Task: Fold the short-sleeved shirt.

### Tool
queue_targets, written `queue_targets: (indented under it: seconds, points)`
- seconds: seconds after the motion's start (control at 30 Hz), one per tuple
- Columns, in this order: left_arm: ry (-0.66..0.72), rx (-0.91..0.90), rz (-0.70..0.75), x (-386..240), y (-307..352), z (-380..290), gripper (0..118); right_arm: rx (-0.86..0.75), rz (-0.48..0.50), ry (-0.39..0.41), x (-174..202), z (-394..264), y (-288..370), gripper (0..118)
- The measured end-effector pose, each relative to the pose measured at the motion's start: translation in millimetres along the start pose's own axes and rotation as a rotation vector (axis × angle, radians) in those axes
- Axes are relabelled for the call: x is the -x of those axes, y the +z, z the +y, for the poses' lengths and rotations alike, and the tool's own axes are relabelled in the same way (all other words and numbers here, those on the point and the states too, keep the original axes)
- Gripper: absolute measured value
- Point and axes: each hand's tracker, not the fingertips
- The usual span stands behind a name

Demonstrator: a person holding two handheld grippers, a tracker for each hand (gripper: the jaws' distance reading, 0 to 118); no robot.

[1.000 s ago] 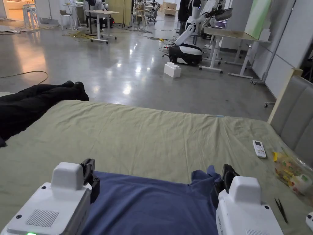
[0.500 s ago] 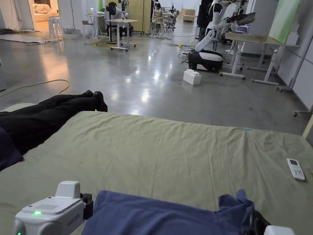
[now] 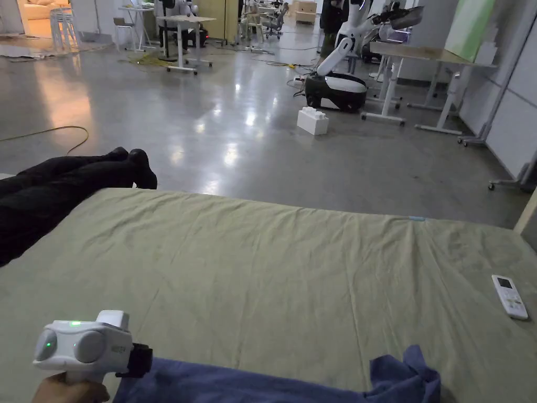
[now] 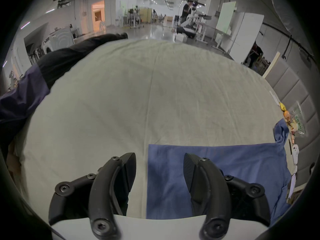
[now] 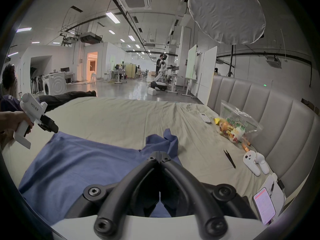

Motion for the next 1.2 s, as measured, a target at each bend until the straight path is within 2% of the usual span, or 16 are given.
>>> queue_targets:
  seconds: [0.13,0.23,0.33,0.4,0.6,0.67,0.73,0.77,0.83,0.9,0.97,1.2]
  points:
    - [-0.079,0.067,0.064,-11,-31,-9,60,0.057,-0.018,-0.009,-10,-15,-3,0]
    - [-0.091,-0.005,0.124,-17,-35,-13,58,0.086,-0.029,-0.017,-19,-23,-2,0]
    - [-0.138,-0.048,0.098,-30,-30,-22,17,0.128,-0.050,-0.016,-28,-29,-4,0]
    - [-0.190,-0.026,0.110,-39,-31,-26,7,0.153,-0.058,-0.028,-37,-32,-7,0]
    - [-0.152,-0.050,0.079,-25,-2,-19,5,0.236,-0.092,-0.008,-68,-33,-21,3]
    - [-0.141,-0.068,0.067,-18,16,-20,5,0.294,-0.091,0.014,-79,-35,-29,16]
    - [-0.138,-0.095,0.066,-19,34,-23,5,0.301,-0.087,0.001,-87,-35,-36,19]
    - [-0.144,-0.101,0.068,-19,45,-26,5,0.325,-0.067,0.006,-91,-35,-40,26]
    - [-0.159,-0.120,0.073,-18,59,-29,5,0.347,-0.053,-0.005,-95,-35,-48,30]
    - [-0.164,-0.135,0.071,-19,65,-31,5,0.406,-0.008,0.006,-96,-35,-57,43]
    - [-0.164,-0.143,0.070,-20,76,-33,5,0.457,0.031,0.027,-93,-35,-68,66]
    - [-0.195,-0.163,0.074,-24,88,-38,5,0.465,0.043,0.066,-76,-29,-105,66]
